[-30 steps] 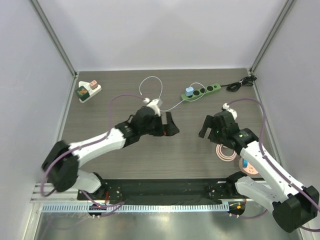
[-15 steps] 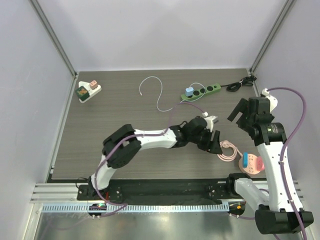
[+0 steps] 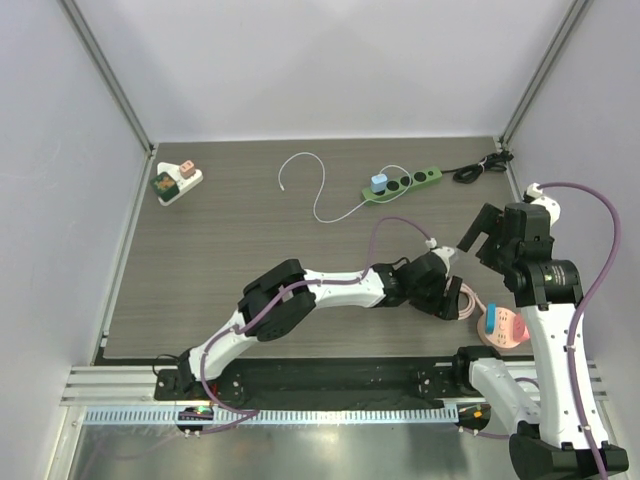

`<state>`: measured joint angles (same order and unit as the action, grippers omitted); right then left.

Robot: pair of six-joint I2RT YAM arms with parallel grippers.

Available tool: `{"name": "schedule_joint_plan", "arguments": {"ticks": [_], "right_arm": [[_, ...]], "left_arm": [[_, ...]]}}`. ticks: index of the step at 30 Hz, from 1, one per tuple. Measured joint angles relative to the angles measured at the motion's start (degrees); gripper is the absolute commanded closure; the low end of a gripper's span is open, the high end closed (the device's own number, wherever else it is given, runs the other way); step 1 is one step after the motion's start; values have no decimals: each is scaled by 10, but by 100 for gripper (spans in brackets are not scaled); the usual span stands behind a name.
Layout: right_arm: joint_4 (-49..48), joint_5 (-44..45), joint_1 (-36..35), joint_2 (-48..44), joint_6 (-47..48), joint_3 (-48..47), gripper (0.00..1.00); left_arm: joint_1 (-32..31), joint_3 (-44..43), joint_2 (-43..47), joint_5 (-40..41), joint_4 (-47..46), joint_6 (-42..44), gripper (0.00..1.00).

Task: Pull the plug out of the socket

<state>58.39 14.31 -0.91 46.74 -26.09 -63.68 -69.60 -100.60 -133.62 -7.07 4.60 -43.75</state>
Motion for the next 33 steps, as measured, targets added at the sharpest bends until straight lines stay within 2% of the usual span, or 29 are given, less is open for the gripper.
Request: {"name": "schedule_joint_plan", "arguments": {"ticks": [7,16,22,31,33], "right_arm": [[-1,-24,0,0,3,1,0],[-1,-46,0,0,3,1,0],[-12,-47,0,-16,2,1,0],[-22,-71,0,-48,2,0,0],[-22,-87,0,-43,2,0,0]], "left_arm": [[0,-110,-52,78,82,-4,31],[1,-184,-81,151,174,-27,37],[7,-256,-115,166,236,-27,38],[7,-294,-131,184,286,-50,40],[7,-323,-144,188,310,-49,36]]}}
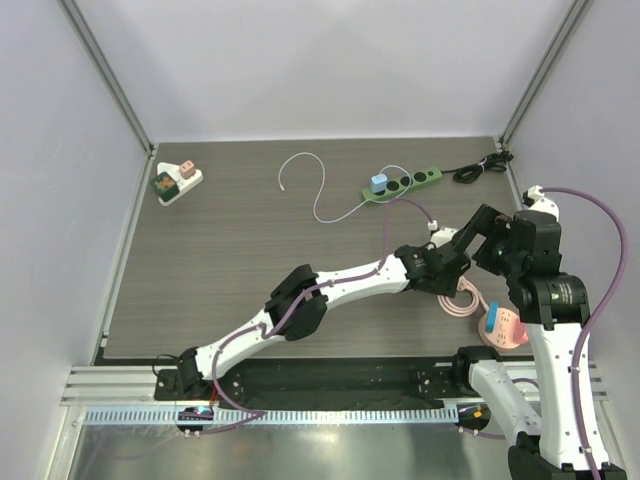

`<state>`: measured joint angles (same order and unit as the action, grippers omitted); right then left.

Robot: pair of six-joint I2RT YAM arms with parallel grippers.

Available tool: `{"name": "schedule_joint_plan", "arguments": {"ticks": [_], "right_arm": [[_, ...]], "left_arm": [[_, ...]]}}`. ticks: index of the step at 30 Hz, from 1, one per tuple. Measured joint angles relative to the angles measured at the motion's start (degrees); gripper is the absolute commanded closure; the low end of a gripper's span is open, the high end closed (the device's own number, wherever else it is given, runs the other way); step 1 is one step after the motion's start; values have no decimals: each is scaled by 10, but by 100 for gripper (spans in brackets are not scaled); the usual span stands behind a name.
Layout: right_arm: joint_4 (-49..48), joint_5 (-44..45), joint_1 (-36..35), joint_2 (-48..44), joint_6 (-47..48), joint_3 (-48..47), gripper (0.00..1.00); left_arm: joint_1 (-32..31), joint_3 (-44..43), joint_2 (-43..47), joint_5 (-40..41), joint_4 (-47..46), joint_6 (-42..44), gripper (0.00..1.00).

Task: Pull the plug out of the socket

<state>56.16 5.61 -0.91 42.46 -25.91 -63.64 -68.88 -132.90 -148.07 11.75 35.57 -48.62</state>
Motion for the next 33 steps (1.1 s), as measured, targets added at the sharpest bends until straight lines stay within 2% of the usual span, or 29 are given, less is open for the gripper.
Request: {"name": "schedule_joint_plan", "arguments": {"ticks": [4,7,11,19,23,26,30,33], "right_arm": [[-8,-23,0,7,-5,0,0],[-10,-33,0,7,-8,0,0],[-10,-50,0,7,-10,0,0],[-17,-70,0,7,-15,28,0],[-15,-73,0,7,-14,56,0],[-9,-73,0,17,-14,65,0],[-3,-69,0,28,-14,60,0],[7,-50,0,30,-11,40,0]], "left_arm": [[3,-118,-57,9,82,34,36],[16,-118,-54,2,107,61,36],[49,-44,-9,10,120,99,36],[80,33,35,50,145,149,32],[80,168,114,36,104,152,24],[81,255,167,-7,67,158,23],[74,271,180,-66,21,152,24],[52,224,156,-70,4,162,23]]}}
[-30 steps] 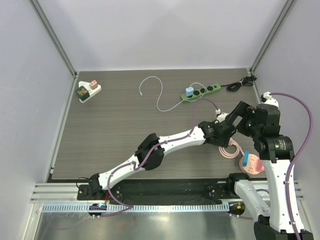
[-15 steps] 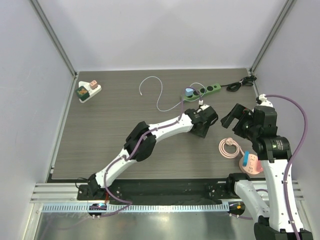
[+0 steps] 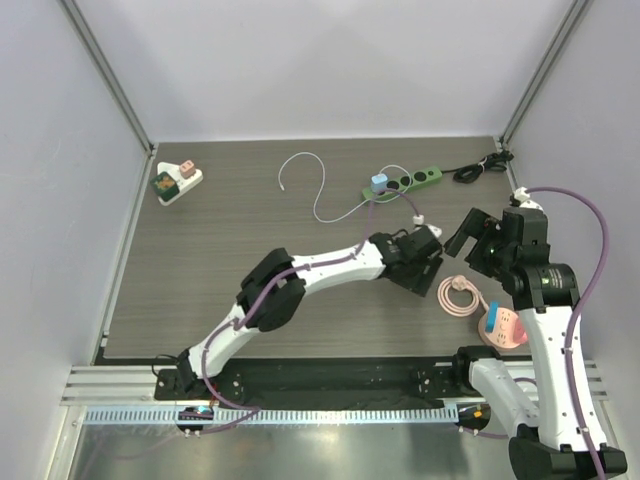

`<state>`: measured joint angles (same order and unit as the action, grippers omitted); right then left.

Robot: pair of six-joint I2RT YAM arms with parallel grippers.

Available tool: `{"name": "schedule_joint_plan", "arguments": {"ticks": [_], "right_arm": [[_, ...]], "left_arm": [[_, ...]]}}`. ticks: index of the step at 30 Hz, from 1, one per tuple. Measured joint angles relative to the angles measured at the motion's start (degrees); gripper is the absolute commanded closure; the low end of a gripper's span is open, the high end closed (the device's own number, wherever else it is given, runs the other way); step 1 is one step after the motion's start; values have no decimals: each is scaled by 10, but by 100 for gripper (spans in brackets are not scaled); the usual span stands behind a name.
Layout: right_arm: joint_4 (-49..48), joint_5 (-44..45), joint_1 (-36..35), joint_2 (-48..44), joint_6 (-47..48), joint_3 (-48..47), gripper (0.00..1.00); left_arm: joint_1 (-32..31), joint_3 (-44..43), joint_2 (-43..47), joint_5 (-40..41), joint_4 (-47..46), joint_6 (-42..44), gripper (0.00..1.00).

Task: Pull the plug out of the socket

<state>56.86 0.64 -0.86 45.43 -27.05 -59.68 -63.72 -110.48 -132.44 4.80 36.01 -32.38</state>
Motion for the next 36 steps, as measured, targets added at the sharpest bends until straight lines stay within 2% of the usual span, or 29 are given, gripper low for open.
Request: {"name": "schedule_joint_plan", "arguments": {"ticks": [5,9,16,22,27,36], "right_arm": [[19,51,3,3,8,-61,0],[26,88,2,6,11,-96,0],[49,150,2,19,17,-127,0],[52,164,2,26,19,-134,1],[49,164,1,25,24,-134,0],[40,142,0,17,33,-92,0]], "left_arm": [[-52,-172,-97,13,-9,19,19],[-78,-226,-146,23,-24,16,19],[-80,-223,-157,67,-36,2,19],[-77,-221,-158,125,-8,-3,17],[-76,-198,-146,139,0,-5,14],[-56,-26,-44,134,-24,-31,11]]}}
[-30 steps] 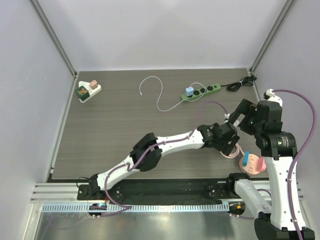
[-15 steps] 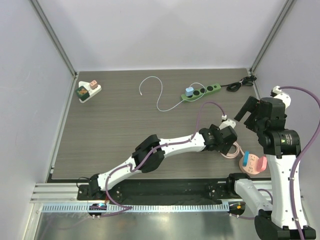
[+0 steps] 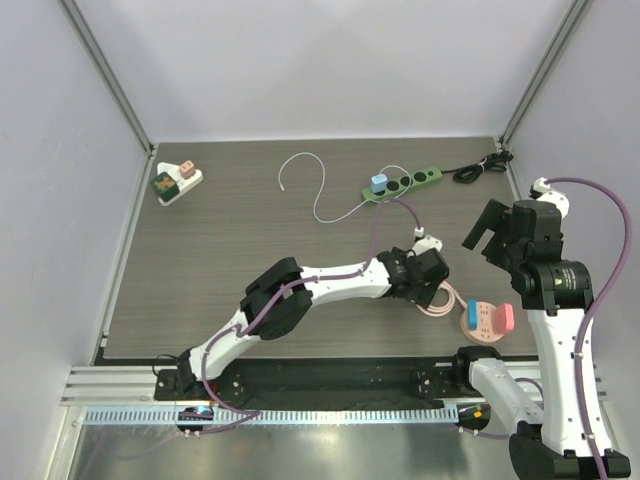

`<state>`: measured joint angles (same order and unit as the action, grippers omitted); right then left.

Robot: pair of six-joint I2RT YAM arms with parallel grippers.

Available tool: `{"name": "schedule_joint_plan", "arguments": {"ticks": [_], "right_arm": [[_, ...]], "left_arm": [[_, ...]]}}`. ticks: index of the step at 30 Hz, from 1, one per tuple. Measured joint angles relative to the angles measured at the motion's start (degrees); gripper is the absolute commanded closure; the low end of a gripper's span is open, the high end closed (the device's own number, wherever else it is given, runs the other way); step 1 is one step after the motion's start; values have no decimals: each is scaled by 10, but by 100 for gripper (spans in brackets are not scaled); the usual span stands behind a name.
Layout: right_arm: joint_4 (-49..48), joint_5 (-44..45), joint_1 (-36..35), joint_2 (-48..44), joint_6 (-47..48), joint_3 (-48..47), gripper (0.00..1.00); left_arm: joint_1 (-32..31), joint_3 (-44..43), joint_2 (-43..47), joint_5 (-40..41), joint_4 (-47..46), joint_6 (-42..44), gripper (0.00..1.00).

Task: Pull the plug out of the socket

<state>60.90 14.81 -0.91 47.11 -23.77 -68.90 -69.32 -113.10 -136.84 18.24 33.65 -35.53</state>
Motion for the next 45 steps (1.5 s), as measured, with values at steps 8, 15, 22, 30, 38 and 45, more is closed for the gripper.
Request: {"name": "schedule_joint_plan", "arguments": {"ticks": [8,15,22,30,38,45], "right_arm": [[-14,-42,-12,3,6,38,2],[-17,-100,-23,36,12,121,10],[-20,-126,-29,39,11,130,11],[-22,-132,-31,35,-3,142,50],[-37,-111,-31,64,-35,165,83],[-39,-75,-31,61,-55,174,83]], "left_arm": [[33,186,114,0,-43,-21,12],[33,337,213,-12,-96,-39,14],[29,345,233,-85,-95,-45,17],[27,377,316,-198,-172,-64,33],[26,381,342,-241,-266,-105,26],[26,316,258,-249,-274,-148,22]]}}
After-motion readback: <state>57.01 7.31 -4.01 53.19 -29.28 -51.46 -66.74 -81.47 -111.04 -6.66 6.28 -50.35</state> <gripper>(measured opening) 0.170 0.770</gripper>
